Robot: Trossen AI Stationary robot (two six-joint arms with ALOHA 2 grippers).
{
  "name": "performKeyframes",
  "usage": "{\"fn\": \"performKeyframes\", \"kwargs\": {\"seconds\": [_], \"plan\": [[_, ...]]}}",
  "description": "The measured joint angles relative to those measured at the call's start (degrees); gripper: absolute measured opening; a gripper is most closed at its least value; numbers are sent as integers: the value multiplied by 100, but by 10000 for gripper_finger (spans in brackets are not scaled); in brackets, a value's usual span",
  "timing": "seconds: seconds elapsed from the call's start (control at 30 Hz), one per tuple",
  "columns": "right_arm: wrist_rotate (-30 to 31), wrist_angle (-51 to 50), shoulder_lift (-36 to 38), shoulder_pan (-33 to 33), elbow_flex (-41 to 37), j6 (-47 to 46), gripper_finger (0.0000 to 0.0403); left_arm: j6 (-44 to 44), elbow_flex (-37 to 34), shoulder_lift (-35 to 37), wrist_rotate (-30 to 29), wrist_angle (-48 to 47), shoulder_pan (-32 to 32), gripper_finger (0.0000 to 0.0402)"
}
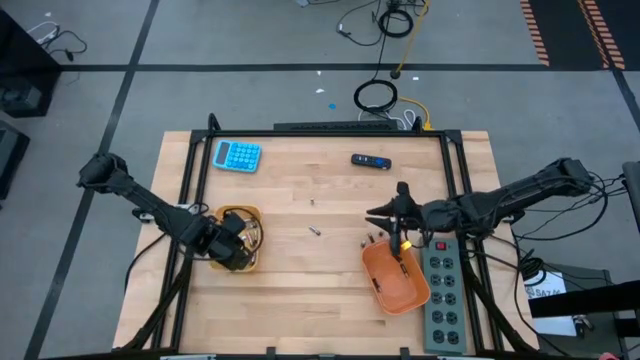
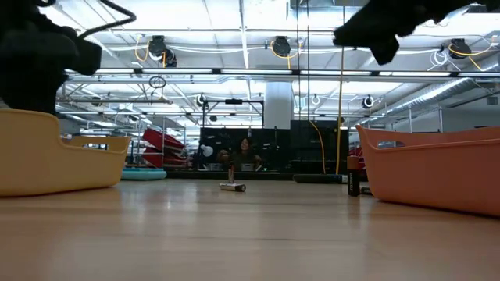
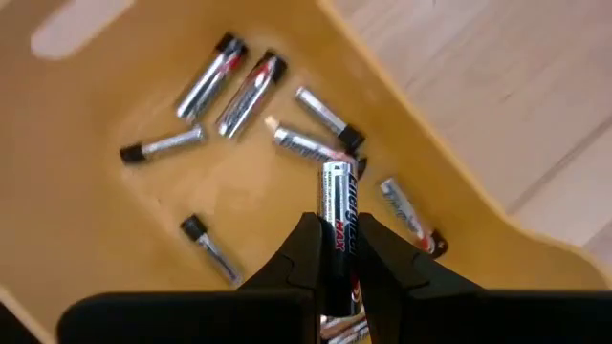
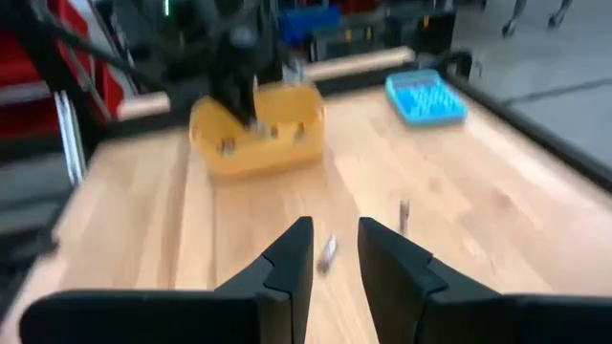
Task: Sort batteries
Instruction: Put the silver battery into the yellow bin
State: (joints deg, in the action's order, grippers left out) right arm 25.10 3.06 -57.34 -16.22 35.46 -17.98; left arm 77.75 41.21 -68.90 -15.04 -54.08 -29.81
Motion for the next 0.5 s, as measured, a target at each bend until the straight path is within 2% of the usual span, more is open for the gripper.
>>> {"fn": "performKeyframes", "kwargs": {"seconds": [0.1, 0.23, 0.5], "plan": [[8, -338, -5, -46, -2, -86, 75, -3, 0, 0, 185, -115, 159, 43], [33, -317, -2, -36, -2, -85, 75, -3, 0, 0, 242, -97, 308, 54], [35, -292, -2, -38, -2, -190, 75, -163, 0, -11, 96, -91, 350, 169]]}}
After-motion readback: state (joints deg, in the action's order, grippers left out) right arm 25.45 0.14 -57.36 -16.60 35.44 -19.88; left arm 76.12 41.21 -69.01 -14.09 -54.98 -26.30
